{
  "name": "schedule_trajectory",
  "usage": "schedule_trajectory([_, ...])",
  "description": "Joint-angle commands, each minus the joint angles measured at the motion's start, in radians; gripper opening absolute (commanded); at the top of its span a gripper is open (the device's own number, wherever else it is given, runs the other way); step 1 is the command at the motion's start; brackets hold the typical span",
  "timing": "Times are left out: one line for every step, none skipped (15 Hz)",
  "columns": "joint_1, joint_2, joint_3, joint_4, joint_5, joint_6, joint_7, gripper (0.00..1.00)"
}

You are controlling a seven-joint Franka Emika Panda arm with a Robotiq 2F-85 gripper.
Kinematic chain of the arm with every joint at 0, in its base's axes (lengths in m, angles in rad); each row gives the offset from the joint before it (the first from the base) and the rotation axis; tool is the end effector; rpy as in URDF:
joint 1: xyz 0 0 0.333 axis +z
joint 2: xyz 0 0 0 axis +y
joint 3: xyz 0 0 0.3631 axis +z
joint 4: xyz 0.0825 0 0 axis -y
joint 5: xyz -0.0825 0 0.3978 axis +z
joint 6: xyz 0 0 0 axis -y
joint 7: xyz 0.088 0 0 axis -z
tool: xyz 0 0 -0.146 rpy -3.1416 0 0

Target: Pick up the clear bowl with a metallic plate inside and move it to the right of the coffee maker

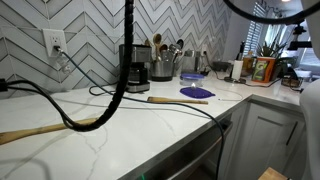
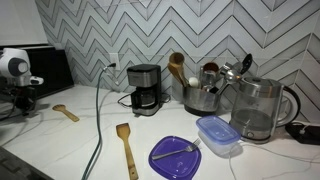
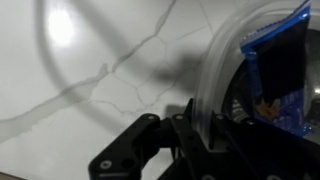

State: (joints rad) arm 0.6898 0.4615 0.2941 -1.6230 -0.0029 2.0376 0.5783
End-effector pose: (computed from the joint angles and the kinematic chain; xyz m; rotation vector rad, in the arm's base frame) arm 0.4095 0.5718 0.3597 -3.0111 -0.5785 0.1677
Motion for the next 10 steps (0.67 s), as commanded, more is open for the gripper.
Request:
schedule_trajectory([0.018, 0.005, -0.022, -0.004, -0.009, 0.024, 0.018, 0.02])
schedule_trajectory([0.014, 0.0, -0.022, -0.011, -0.003, 0.032, 0.015, 0.02])
schedule_trajectory([0.011, -0.009, -0.022, -0.021, 0.002, 0.04, 0.014, 0.02])
schedule_trajectory([0.005, -0.018, -0.022, -0.031, 0.01, 0.053, 0.01, 0.02])
schedule_trajectory([-0.001, -0.037, -0.025, -0.051, 0.016, 0.064, 0.013, 0.02])
schedule_trajectory([-0.011, -0.057, -0.025, -0.074, 0.03, 0.081, 0.01, 0.02])
schedule_trajectory([-0.02, -0.075, -0.026, -0.096, 0.039, 0.096, 0.01, 0.02])
schedule_trajectory([-0.036, -0.104, -0.025, -0.133, 0.059, 0.122, 0.005, 0.02])
schedule_trajectory([-0.048, -0.122, -0.024, -0.157, 0.073, 0.136, 0.004, 0.02])
schedule_trajectory([-0.065, -0.15, -0.021, -0.192, 0.095, 0.152, -0.001, 0.02])
